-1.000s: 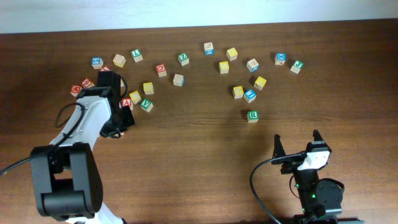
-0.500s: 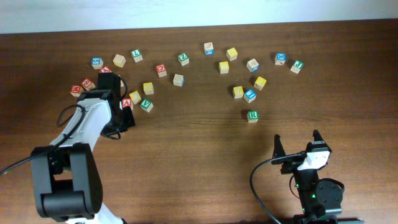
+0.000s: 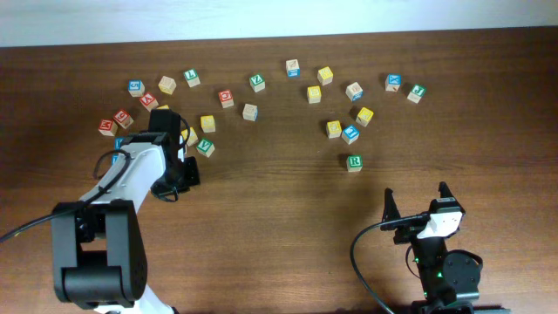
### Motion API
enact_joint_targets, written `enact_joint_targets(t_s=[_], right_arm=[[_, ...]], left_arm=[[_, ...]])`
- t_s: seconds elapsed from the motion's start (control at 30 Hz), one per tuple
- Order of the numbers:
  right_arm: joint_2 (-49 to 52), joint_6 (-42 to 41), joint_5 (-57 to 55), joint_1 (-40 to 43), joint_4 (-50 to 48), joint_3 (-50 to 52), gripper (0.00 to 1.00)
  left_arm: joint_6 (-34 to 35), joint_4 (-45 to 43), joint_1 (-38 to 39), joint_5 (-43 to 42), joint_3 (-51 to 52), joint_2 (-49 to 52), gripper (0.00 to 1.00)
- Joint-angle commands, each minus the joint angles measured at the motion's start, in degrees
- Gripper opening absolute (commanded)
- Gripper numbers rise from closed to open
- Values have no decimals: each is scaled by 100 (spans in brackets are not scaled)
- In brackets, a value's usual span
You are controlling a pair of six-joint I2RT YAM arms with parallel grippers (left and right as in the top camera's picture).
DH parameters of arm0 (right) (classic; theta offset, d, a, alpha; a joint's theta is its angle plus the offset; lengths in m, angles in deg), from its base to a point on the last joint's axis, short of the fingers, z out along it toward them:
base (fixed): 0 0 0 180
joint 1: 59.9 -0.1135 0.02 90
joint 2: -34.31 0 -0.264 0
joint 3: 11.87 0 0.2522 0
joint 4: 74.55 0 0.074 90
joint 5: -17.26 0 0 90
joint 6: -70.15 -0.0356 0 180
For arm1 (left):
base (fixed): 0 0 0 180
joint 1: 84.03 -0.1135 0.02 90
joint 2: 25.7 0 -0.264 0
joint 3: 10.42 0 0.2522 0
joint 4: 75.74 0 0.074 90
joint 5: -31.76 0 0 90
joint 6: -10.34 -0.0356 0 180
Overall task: Spell out RSS
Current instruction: 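Move the open left gripper over the green R block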
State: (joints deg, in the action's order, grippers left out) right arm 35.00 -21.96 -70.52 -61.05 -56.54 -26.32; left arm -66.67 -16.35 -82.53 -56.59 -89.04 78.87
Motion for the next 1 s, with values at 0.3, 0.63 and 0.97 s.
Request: enact_joint_targets(t_s=[0.3, 0.63, 0.97], right_arm=[[-28, 20, -31, 42, 22, 37, 98], [-28, 20, -31, 42, 22, 37, 98], [-28, 20, -31, 42, 22, 37, 98]], left_arm=[[-94, 527, -4, -570, -684, -232, 0], [264, 638, -461, 17, -1224, -1121, 0], [275, 713, -1178, 149, -890, -647, 0]])
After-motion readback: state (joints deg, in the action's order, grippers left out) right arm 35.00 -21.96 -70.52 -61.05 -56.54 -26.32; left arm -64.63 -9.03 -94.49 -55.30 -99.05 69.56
